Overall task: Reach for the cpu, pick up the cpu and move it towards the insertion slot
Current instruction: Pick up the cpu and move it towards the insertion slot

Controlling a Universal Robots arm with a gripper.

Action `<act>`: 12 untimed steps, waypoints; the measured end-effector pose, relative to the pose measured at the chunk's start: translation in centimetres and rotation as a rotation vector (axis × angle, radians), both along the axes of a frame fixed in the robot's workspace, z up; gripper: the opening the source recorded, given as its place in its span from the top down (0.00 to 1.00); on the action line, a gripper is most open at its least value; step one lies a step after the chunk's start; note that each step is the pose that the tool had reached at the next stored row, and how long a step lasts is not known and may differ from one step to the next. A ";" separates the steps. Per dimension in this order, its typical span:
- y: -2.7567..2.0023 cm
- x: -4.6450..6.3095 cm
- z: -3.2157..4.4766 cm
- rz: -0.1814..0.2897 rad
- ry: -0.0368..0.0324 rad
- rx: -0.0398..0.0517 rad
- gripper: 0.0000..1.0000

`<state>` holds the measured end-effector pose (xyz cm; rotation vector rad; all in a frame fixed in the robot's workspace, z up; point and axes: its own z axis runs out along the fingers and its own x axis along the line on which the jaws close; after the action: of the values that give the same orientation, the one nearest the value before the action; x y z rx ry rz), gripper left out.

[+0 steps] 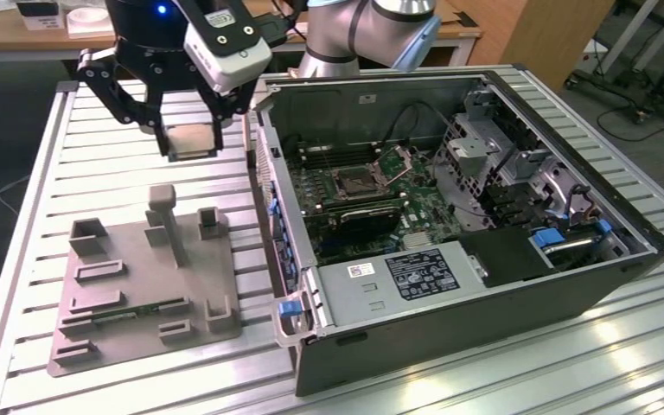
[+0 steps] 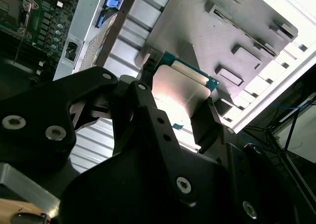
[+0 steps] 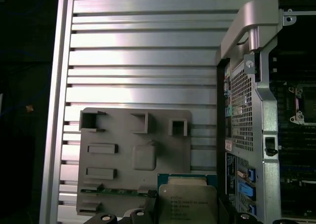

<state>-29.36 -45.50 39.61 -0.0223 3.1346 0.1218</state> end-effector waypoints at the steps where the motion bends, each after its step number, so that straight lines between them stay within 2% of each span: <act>1: 0.00 0.0 0.00 0.000 0.0000 0.0000 0.45; 12: 0.00 0.4 0.00 0.000 -0.0001 0.0001 0.45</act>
<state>-28.99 -45.50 39.61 -0.0223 3.1345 0.1219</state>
